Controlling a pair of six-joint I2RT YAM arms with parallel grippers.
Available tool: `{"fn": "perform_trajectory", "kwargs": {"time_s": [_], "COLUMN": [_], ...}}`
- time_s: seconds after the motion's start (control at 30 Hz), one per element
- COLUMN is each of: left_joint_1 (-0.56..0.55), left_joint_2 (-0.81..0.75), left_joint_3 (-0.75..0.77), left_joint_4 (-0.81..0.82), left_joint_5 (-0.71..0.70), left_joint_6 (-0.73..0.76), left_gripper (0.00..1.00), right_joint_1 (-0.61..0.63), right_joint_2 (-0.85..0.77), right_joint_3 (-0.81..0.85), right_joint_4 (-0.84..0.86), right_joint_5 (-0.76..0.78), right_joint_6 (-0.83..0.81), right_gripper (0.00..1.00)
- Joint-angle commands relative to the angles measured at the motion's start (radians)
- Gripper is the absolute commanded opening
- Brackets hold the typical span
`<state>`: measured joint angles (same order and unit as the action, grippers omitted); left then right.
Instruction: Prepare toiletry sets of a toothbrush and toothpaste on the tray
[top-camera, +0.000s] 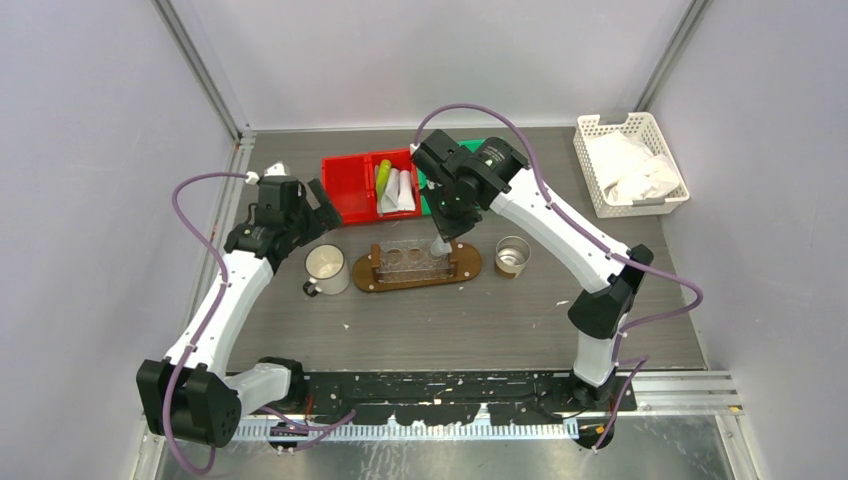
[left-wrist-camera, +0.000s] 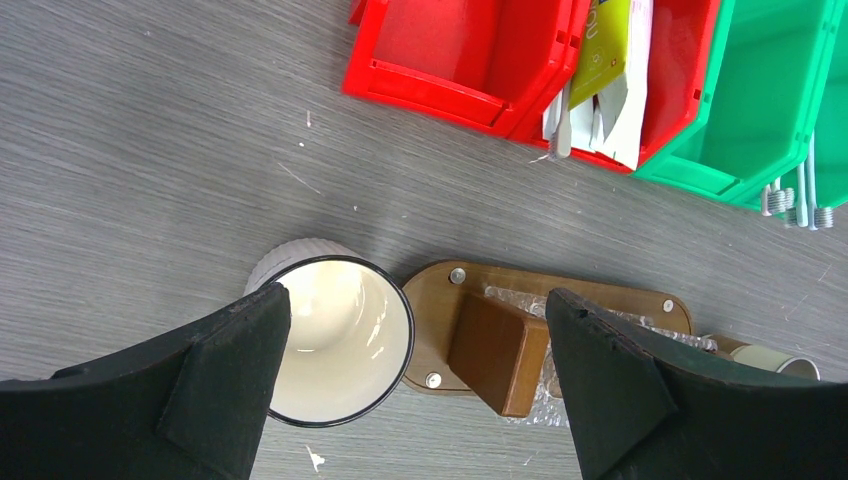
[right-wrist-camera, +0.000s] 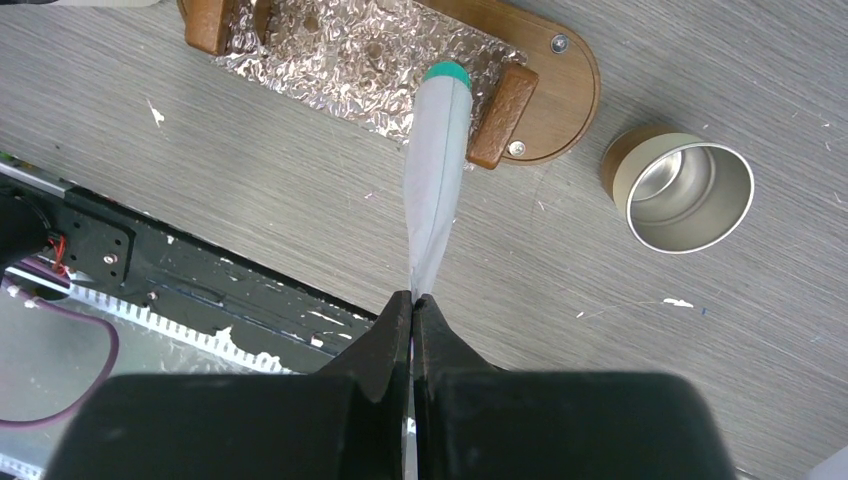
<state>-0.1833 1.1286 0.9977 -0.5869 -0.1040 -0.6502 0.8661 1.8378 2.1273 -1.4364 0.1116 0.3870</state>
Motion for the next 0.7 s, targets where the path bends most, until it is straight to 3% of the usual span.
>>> {"fn": "perform_trajectory", "kwargs": {"time_s": [0.0,0.33,0.67], "left_joint_1": [-0.004,-0.004,-0.004], "left_joint_2": [-0.001,-0.010,-0.013], "left_joint_3": [-0.004,-0.018,-0.024], "left_joint_4": [0.042,0.046,0.053], "left_joint_5": [-0.003,-0.001,-0.004], "left_joint_6": [0.004,0.004,0.015], "left_gripper": [1.00,1.00,1.00], "right_joint_1": [-0.012,-0.033,-0.054], "right_joint_2": [-0.015,0.044,0.150], "right_joint_3": [0.014,0.075,0.253], "right_joint_4": [0.011,-0.028,-0.103], "right_joint_5": [-0.004,-0.035,-0.060], "right_joint_6": [-0.027,-0.041,-0.045], "right_gripper": [0.01,0.01,0.01]}}
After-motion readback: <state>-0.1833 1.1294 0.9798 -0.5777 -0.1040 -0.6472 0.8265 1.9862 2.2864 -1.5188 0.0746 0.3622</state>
